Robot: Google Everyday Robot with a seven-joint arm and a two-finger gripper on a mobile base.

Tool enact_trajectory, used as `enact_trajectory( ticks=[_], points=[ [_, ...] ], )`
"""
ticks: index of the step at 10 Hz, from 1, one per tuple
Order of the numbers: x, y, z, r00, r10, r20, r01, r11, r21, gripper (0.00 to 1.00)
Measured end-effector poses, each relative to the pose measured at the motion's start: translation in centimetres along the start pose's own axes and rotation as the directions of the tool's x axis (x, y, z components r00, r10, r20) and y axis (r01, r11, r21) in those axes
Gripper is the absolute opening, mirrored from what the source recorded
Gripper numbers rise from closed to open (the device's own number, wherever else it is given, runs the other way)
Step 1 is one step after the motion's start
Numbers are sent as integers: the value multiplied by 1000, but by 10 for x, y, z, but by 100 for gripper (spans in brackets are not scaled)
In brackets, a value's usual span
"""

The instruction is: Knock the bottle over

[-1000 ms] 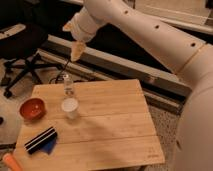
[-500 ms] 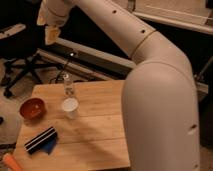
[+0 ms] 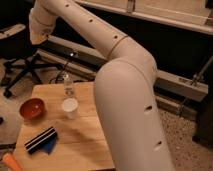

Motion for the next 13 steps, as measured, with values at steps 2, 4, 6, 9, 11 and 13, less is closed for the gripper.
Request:
enact_trajectory(
  ticks=[2, 4, 6, 9, 11, 13],
  points=[
    [5, 1, 27, 999, 12, 30, -11, 1000, -14, 0],
    [10, 9, 58, 999, 15, 50, -13, 999, -39, 0],
    [15, 24, 92, 999, 15, 51, -11, 997, -83, 0],
    [26, 46, 127, 1000, 14, 24, -10, 989, -145, 0],
    [37, 60, 144, 1000, 26, 0, -26, 982, -188, 0],
    [60, 81, 160, 998, 49, -44, -58, 968, -242, 0]
  ],
)
